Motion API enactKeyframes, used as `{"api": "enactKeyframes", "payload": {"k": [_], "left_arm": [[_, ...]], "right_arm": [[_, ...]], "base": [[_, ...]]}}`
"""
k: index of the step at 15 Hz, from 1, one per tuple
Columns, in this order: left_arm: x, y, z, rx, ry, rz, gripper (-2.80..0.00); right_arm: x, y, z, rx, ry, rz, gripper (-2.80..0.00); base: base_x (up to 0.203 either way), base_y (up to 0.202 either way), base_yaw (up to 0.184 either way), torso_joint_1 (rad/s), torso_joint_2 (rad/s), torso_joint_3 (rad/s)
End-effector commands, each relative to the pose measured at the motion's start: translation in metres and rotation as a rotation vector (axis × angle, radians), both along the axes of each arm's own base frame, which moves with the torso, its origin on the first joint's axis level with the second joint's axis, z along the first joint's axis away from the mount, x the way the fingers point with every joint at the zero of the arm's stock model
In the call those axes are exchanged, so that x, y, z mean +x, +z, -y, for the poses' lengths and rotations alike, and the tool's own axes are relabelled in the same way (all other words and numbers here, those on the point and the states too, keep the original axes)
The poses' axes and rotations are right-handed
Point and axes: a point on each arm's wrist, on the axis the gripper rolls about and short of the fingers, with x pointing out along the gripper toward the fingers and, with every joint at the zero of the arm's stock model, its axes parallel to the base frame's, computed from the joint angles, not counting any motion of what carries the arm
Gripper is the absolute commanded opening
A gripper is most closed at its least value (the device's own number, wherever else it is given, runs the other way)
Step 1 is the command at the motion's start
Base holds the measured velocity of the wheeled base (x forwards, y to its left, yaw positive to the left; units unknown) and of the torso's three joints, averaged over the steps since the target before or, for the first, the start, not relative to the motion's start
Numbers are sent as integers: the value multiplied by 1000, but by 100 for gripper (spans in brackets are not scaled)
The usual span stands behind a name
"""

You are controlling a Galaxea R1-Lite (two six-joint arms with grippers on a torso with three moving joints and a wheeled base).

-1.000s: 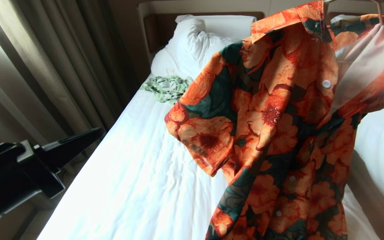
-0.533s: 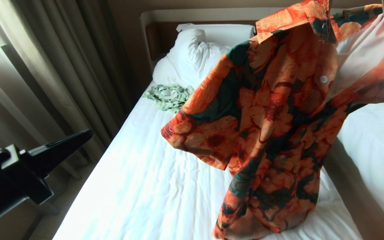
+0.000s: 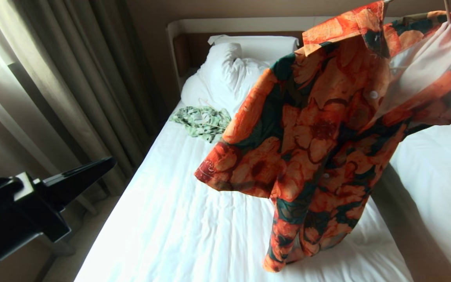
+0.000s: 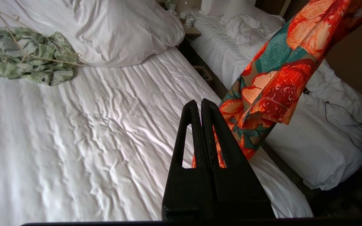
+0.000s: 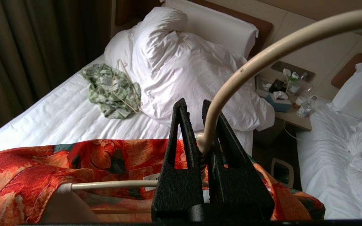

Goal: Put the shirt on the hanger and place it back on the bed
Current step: Take the clothes hanger out of the clothes

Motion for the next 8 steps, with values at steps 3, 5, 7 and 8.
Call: {"api": "enactKeyframes", "payload": {"k": [3, 5, 7, 8], "left_arm": [[7, -2, 3, 8, -3, -19, -280], [9, 0, 4, 9, -16, -16, -280], [10, 3, 5, 5, -19, -11, -280], [10, 3, 5, 5, -21, -10, -280]], "right_arm": [[17, -2, 0, 11, -33, 20, -280], [18, -2, 1, 14, -36, 24, -280], [19, -3, 1, 15, -39, 21, -280], [19, -3, 2, 17, -40, 19, -280]], "base": [[0, 0, 0, 142, -343, -189], [0, 0, 0, 145, -335, -200], [0, 0, 0, 150, -330, -189], [0, 0, 0, 155, -337, -196]]}}
